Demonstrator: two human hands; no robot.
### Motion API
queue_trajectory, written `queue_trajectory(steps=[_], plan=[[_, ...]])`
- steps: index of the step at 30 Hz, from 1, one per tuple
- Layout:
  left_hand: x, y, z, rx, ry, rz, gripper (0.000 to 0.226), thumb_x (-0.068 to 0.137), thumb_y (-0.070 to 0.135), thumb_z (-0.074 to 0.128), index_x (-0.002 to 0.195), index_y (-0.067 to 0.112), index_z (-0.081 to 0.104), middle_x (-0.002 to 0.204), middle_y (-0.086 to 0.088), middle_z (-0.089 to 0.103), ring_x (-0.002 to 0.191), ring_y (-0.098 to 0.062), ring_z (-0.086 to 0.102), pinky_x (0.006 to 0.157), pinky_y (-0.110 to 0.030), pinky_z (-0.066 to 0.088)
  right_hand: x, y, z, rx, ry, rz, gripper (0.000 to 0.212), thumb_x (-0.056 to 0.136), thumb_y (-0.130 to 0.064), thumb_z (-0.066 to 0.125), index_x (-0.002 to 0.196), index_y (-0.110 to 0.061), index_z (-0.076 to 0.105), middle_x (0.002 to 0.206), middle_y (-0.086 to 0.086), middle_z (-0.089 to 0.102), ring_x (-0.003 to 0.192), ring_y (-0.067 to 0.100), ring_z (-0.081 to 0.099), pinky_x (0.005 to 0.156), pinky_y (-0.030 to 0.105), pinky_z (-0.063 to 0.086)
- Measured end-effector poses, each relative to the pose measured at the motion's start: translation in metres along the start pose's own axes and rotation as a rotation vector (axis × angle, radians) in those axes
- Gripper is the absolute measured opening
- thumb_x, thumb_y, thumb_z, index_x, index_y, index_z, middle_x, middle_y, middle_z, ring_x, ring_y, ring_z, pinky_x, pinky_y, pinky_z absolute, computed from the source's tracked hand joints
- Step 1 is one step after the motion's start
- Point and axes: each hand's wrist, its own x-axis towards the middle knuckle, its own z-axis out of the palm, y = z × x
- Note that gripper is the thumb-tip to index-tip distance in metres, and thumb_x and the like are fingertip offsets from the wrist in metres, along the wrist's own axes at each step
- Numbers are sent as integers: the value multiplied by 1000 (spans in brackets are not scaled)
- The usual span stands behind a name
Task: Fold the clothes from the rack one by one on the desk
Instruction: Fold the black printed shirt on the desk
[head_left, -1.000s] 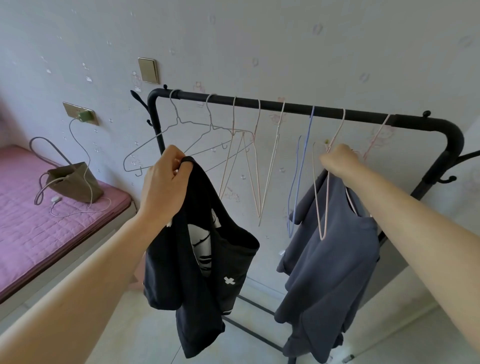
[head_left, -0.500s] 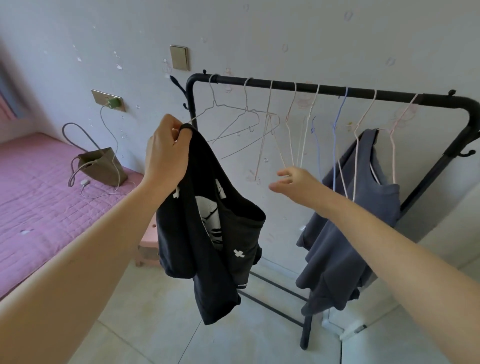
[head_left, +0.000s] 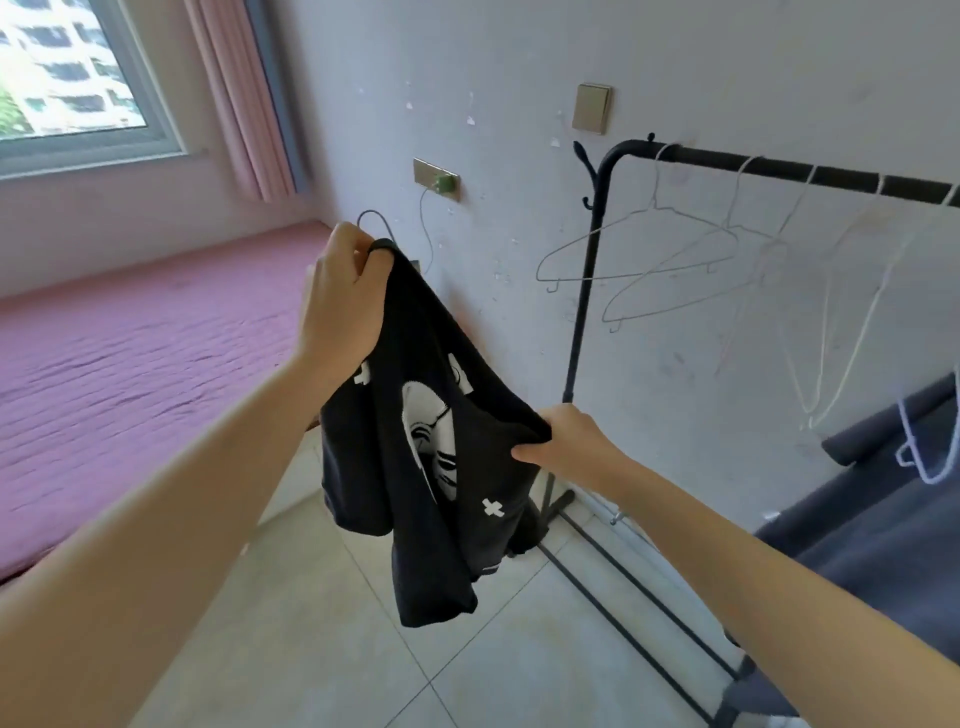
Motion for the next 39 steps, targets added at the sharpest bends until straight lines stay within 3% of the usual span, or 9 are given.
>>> queue_trajectory(steps=[2, 5, 8, 11, 15, 23, 28, 33, 39], plan=[[0, -21, -24, 25, 34, -44, 15, 92, 18, 42, 95, 7, 52, 79, -5, 55, 77, -22, 49, 68, -41, 41, 10, -13, 1, 47, -22, -46, 46, 86, -9, 65, 60, -34, 37, 49, -15, 43, 48, 6, 41, 40, 10, 29], [-8, -53, -65, 87, 105, -125, 10, 89, 22, 40, 90, 16, 48, 92, -17, 65, 87, -33, 58, 73, -51, 46, 35, -32, 7, 103, -111, -137, 30, 86, -12, 67, 63, -25, 53, 57, -18, 48, 55, 5, 48, 49, 11, 35], [-34, -76, -110, 206, 218, -203, 9, 94, 17, 39, 93, 14, 48, 87, -10, 62, 81, -30, 53, 69, -42, 42, 61, -60, 21, 162, -187, -222, 6, 87, -24, 67, 85, -19, 70, 74, -10, 68, 73, 8, 64, 66, 22, 48], [-68, -88, -146, 349, 310, -247, 9, 97, 15, 37, 96, 13, 46, 80, -6, 54, 75, -24, 48, 68, -40, 39, 76, -88, 41, 152, -261, -328, 8, 92, -27, 61, 93, -20, 66, 83, -10, 69, 80, 5, 65, 67, 14, 48], [-135, -94, -207, 569, 496, -358, 12, 99, 25, 36, 99, 18, 47, 83, -6, 59, 80, -30, 56, 76, -46, 44, 77, -142, 93, 50, -365, -521, 27, 96, -32, 54, 113, -11, 58, 104, 4, 66, 97, 21, 63, 89, 41, 52], [-255, -87, -289, 725, 850, -598, 13, 99, 31, 33, 89, 26, 41, 74, 6, 52, 75, -26, 53, 73, -45, 43, 29, -236, 173, -62, -426, -941, 31, 95, -39, 54, 105, -10, 59, 94, 5, 64, 88, 24, 59, 77, 40, 50], [-317, -76, -337, 804, 1045, -624, 15, 101, 23, 32, 89, 20, 40, 78, 0, 50, 67, -19, 49, 59, -37, 35, -22, -297, 224, 10, -478, -1133, 21, 94, -36, 57, 97, -15, 58, 86, -2, 60, 79, 15, 53, 58, 17, 35], [-378, -62, -392, 1048, 1225, -720, 14, 101, 23, 29, 95, 16, 40, 89, -4, 53, 74, -25, 47, 67, -37, 33, -80, -362, 282, 92, -541, -1329, 23, 95, -35, 56, 96, -12, 59, 82, -1, 61, 72, 11, 53, 59, 14, 36], [-463, -52, -474, 1312, 1169, -798, 19, 103, 23, 28, 92, 10, 36, 69, -7, 49, 57, -32, 48, 57, -40, 36, -158, -441, 360, 128, -645, -1535, 23, 96, -37, 52, 89, -16, 54, 76, -8, 55, 72, 10, 53, 61, 22, 37]])
